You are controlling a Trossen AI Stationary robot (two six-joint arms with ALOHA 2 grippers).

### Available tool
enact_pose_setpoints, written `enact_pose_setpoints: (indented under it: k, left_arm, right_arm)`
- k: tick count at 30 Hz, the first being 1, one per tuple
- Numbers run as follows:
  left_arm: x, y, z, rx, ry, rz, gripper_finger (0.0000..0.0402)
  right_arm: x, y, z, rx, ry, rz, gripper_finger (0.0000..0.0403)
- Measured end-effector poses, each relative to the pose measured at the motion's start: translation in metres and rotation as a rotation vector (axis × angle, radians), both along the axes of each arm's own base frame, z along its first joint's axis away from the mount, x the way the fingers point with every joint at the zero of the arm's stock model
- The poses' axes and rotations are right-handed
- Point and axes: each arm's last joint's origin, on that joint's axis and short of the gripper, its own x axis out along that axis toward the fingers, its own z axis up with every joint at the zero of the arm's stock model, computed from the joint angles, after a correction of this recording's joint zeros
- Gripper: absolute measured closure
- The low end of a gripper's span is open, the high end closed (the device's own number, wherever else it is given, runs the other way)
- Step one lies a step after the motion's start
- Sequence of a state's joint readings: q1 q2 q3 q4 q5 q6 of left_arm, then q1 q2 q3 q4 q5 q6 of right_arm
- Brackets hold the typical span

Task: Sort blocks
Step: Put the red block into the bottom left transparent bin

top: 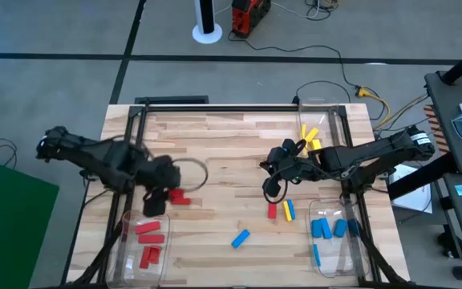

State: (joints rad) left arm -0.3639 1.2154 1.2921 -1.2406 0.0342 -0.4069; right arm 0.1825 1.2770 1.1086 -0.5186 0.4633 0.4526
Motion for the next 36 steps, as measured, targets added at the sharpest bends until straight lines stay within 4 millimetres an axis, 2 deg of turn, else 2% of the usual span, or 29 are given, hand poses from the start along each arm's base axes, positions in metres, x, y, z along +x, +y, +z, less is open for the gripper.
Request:
enact_pose_setpoints:
  k: [5,13,19,30,36]
  left_arm:
    - [-0.02,-0.031,0.0,-0.019,0.042,-0.036,0.0302]
    - [-0.059,-0.067,-0.007,-0.01,0.148,-0.019,0.0302]
    - [-0.081,-0.09,-0.025,0.008,0.166,0.047,0.0302]
    - [-0.081,-0.133,-0.061,0.025,0.174,-0.027,0.0302]
    - [-0.077,-0.15,-0.076,0.054,0.187,-0.074,0.0302]
  right_arm:
    - [0.0,0.001,-0.002,0.015,0.013,0.025,0.039]
    - [-0.001,0.001,-0.004,0.014,0.023,0.048,0.039]
    - [0.0,0.001,-0.004,0.0,0.024,0.063,0.039]
    - [0.0,0.001,-0.003,-0.003,0.023,0.075,0.039]
    - [0.001,0.002,-0.002,-0.011,0.013,0.086,0.039]
